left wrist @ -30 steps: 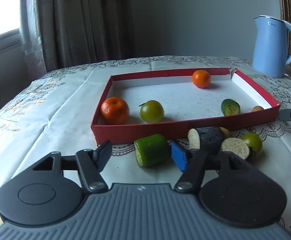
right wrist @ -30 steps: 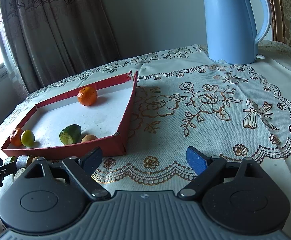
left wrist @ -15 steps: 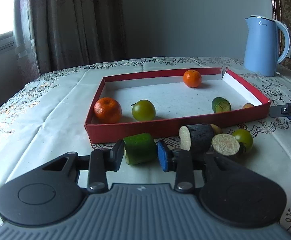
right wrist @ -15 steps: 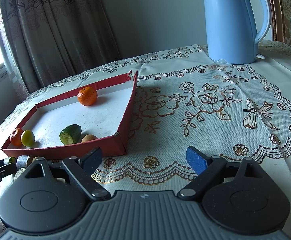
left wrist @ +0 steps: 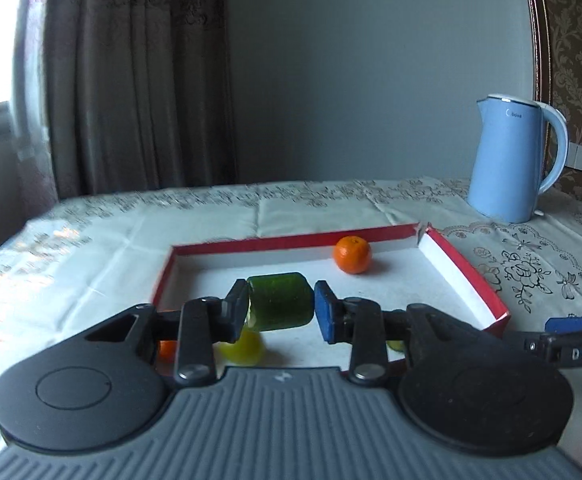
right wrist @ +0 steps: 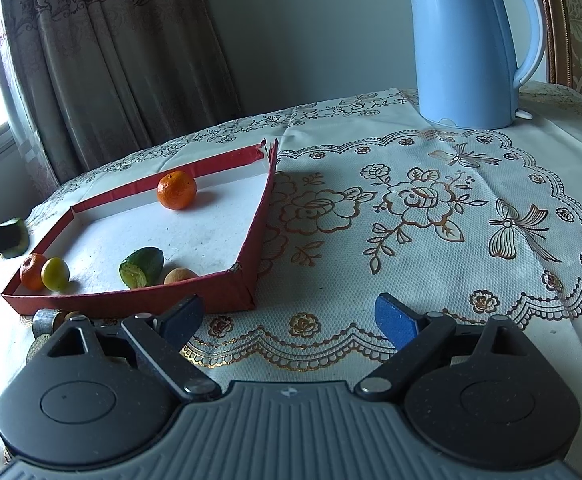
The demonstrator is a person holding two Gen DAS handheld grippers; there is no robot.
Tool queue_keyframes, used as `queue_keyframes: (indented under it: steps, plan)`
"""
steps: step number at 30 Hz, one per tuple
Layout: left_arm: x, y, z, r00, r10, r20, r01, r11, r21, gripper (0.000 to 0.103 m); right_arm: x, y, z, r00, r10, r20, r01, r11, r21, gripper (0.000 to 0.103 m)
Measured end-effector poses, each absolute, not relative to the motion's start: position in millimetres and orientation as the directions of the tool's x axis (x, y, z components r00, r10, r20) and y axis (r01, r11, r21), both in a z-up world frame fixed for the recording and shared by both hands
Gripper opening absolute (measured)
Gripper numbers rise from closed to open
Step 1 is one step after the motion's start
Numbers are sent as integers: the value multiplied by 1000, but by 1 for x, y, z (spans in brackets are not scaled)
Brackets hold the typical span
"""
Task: Organize fruits
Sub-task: 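Carry the cucumber chunk into the red lid and open the left tool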
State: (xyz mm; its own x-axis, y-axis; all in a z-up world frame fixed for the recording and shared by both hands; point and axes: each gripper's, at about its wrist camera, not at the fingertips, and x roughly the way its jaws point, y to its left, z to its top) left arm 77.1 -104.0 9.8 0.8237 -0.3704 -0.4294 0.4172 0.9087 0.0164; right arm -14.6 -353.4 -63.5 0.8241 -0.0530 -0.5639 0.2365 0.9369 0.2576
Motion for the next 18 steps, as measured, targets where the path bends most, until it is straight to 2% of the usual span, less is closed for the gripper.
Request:
queue_keyframes:
  steps: [7, 9, 11, 14, 17, 18]
  plan:
    - [106, -127, -19, 771, -348, -533, 426, 905, 24, 33, -14, -356, -64, 828, -40, -559, 231, 933, 276, 97]
    - [106, -129, -24, 775, -334, -536, 421, 906, 45, 34, -14, -355, -64, 828, -38, -560, 229, 933, 276, 97]
    - [104, -129, -25, 787, -321, -527, 411, 910, 58, 41, -15, -356, -64, 829, -35, -558, 228, 932, 281, 98]
    - [99, -124, -21, 794, -323, -516, 406, 912, 54, 43, -15, -357, -64, 831, -30, -555, 227, 930, 290, 98]
    - [87, -109, -13, 822, -307, -480, 375, 926, 50, 60, -16, -357, -64, 833, -26, -552, 226, 927, 298, 98]
    - [82, -102, -11, 834, -299, -465, 361, 931, 49, 72, -16, -358, -64, 834, -24, -551, 226, 926, 302, 98]
